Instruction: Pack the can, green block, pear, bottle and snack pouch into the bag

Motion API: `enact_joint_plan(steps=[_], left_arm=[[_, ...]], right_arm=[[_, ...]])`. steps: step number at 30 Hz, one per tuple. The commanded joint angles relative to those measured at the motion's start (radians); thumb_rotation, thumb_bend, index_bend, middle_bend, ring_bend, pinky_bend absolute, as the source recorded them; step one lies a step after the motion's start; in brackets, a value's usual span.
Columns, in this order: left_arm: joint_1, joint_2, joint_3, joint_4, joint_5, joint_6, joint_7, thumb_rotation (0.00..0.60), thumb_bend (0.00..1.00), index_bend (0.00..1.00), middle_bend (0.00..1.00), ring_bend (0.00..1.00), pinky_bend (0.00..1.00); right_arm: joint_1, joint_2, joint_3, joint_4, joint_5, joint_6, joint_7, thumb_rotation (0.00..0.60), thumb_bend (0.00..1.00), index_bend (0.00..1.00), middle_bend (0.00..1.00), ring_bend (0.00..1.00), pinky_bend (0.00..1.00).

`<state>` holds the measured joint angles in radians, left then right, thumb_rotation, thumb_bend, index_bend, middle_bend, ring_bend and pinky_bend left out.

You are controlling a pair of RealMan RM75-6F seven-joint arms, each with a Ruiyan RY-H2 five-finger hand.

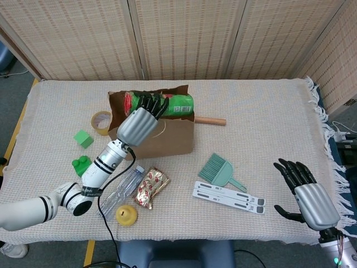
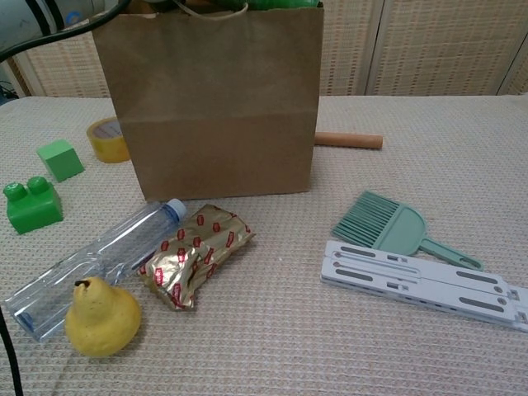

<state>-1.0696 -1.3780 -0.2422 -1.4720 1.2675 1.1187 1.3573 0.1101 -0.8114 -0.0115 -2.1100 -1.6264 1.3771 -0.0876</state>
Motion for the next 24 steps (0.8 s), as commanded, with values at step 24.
enact_joint_plan(steps=[24], left_arm=[[0.035,0.085,0.011,-0.083,-0.018,0.040,-0.052,0.600,0.41,0.05,0.01,0.03,0.21]], right_arm=[[-0.010,0.005,-0.008,-0.005,-0.029,0.017,0.002,0.600,0.10,0.00,0.00,0.00,0.00]])
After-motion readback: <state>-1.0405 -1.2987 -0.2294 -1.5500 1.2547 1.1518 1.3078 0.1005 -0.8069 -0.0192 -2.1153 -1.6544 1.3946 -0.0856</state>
